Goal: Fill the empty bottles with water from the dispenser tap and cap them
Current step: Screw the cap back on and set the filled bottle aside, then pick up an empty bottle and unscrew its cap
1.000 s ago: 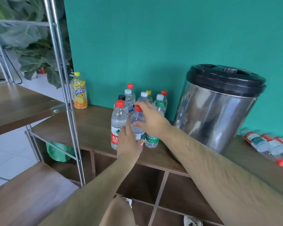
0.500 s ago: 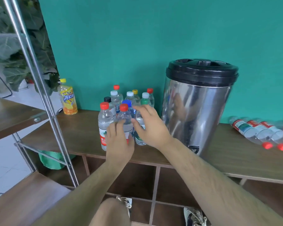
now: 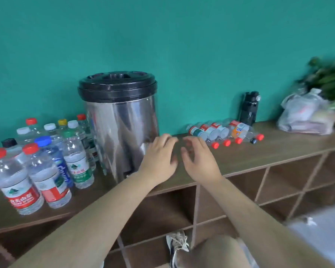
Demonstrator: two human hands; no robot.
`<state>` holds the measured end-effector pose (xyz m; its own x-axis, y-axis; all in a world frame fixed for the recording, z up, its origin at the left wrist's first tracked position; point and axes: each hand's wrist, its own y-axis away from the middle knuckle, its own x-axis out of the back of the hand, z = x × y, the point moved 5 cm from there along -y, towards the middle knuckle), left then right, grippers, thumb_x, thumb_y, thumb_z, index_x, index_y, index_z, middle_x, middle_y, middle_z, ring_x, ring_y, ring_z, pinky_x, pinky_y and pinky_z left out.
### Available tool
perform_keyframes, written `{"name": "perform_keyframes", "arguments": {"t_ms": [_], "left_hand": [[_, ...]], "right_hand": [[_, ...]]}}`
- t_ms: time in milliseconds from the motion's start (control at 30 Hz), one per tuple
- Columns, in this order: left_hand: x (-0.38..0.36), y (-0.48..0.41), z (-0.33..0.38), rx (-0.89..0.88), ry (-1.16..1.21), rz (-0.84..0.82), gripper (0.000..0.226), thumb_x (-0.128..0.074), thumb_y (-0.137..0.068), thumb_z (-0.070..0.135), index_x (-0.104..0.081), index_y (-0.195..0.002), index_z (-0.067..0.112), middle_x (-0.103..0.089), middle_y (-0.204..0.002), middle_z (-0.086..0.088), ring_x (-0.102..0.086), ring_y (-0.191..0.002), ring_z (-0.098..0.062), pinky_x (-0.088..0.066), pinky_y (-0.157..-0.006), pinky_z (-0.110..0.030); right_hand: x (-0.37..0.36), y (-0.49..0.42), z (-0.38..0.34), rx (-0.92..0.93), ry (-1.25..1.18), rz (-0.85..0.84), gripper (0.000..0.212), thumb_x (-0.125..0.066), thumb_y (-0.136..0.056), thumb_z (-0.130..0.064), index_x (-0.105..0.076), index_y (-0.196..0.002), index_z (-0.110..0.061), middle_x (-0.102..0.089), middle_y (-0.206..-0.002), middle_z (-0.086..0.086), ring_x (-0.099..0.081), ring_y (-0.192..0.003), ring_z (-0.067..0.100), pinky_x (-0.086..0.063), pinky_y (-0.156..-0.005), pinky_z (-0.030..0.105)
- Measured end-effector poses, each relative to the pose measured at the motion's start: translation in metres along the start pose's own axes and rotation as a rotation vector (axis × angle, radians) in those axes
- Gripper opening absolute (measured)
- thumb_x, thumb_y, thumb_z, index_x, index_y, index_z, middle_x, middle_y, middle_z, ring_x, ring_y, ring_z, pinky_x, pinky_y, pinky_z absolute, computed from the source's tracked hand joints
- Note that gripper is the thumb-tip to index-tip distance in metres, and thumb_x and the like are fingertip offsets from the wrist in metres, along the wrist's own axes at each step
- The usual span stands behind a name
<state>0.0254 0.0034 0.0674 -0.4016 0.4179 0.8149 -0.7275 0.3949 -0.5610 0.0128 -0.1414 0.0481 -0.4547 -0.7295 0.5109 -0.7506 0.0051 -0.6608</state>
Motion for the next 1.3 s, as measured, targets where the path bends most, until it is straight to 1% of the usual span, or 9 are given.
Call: {"name": "perform_keyframes", "arguments": {"t_ms": [200, 300, 533, 633, 800, 900, 1033, 1167, 1300], "left_hand": [[-0.103, -0.049, 0.058, -0.024, 0.102, -0.162, 0.060, -0.061, -0.096, 0.026, -0.037, -0.151, 0.021, -0.035, -0.150, -0.002, -0.039, -0.136, -0.024, -0.037, -0.112, -0.040], [-0.158, -0.061, 0.060, 0.044, 0.264, -0.237, 0.064, -0.064, -0.095, 0.021, -0.036, -0.152, 0.024, -0.036, -0.149, -0.002, -0.039, -0.137, -0.025, -0.039, -0.112, -0.040], [-0.248, -0.087, 0.038, 0.207, 0.367, -0.228, 0.082, -0.069, -0.093, 0.029, -0.022, -0.160, 0.025, -0.035, -0.150, -0.008, -0.036, -0.134, -0.029, -0.035, -0.111, -0.040], [-0.264, -0.109, 0.031, 0.198, 0.372, -0.204, 0.082, -0.068, -0.092, 0.025, -0.023, -0.160, 0.024, -0.030, -0.156, -0.008, -0.030, -0.141, -0.030, -0.030, -0.116, -0.040], [-0.280, -0.128, 0.016, 0.201, 0.352, -0.146, 0.077, -0.066, -0.088, 0.017, -0.030, -0.156, 0.023, -0.029, -0.157, -0.010, -0.030, -0.142, -0.033, -0.033, -0.117, -0.047], [-0.280, -0.129, 0.017, 0.188, 0.329, -0.111, 0.077, -0.067, -0.086, 0.015, -0.032, -0.155, 0.020, -0.030, -0.158, -0.012, -0.030, -0.142, -0.035, -0.032, -0.116, -0.047], [-0.268, -0.117, 0.016, 0.212, 0.283, -0.069, 0.080, -0.073, -0.082, 0.017, -0.037, -0.153, 0.018, -0.034, -0.156, -0.016, -0.033, -0.142, -0.038, -0.035, -0.115, -0.051], [-0.234, -0.081, 0.021, 0.130, 0.167, -0.012, 0.088, -0.080, -0.078, 0.022, -0.035, -0.154, 0.016, -0.035, -0.157, -0.018, -0.034, -0.144, -0.040, -0.037, -0.115, -0.054], [-0.176, -0.045, 0.042, 0.013, 0.075, 0.062, 0.091, -0.080, -0.082, 0.029, -0.030, -0.157, 0.018, -0.031, -0.162, -0.015, -0.028, -0.150, -0.038, -0.029, -0.121, -0.054]], "right_hand": [[0.021, 0.023, 0.132, -0.495, 0.070, -0.060, 0.050, -0.059, -0.102, -0.028, -0.043, -0.149, -0.020, -0.046, -0.139, 0.004, -0.061, -0.114, 0.027, -0.050, -0.095, 0.039], [0.018, 0.028, 0.178, -0.612, 0.051, -0.103, 0.056, -0.061, -0.100, -0.029, -0.038, -0.151, -0.028, -0.037, -0.145, 0.004, -0.066, -0.109, 0.028, -0.054, -0.095, 0.042], [0.005, -0.011, 0.240, -0.620, 0.066, -0.009, 0.054, -0.068, -0.096, -0.026, -0.044, -0.144, -0.026, -0.039, -0.139, 0.005, -0.068, -0.091, 0.027, -0.053, -0.082, 0.035], [-0.008, -0.033, 0.254, -0.572, 0.132, -0.047, 0.047, -0.070, -0.094, -0.024, -0.048, -0.136, -0.022, -0.039, -0.141, 0.009, -0.065, -0.096, 0.036, -0.047, -0.077, 0.035], [-0.029, -0.060, 0.268, -0.524, 0.200, -0.098, 0.054, -0.065, -0.097, -0.023, -0.047, -0.148, -0.019, -0.043, -0.144, 0.013, -0.063, -0.107, 0.036, -0.054, -0.087, 0.042], [-0.035, -0.066, 0.269, -0.527, 0.237, -0.100, 0.041, -0.058, -0.099, -0.016, -0.052, -0.140, -0.012, -0.052, -0.135, 0.016, -0.062, -0.108, 0.039, -0.053, -0.086, 0.044], [-0.027, -0.050, 0.253, -0.562, 0.171, -0.029, 0.031, -0.059, -0.098, -0.013, -0.058, -0.128, -0.005, -0.059, -0.123, 0.017, -0.061, -0.105, 0.039, -0.049, -0.087, 0.043], [-0.002, -0.004, 0.204, -0.574, 0.062, 0.056, 0.028, -0.062, -0.101, -0.022, -0.060, -0.127, -0.012, -0.059, -0.117, 0.006, -0.061, -0.100, 0.027, -0.050, -0.091, 0.040], [0.040, 0.044, 0.140, -0.466, 0.042, 0.103, 0.029, -0.064, -0.102, -0.028, -0.062, -0.129, -0.019, -0.062, -0.115, -0.001, -0.057, -0.097, 0.013, -0.046, -0.085, 0.026]]}}
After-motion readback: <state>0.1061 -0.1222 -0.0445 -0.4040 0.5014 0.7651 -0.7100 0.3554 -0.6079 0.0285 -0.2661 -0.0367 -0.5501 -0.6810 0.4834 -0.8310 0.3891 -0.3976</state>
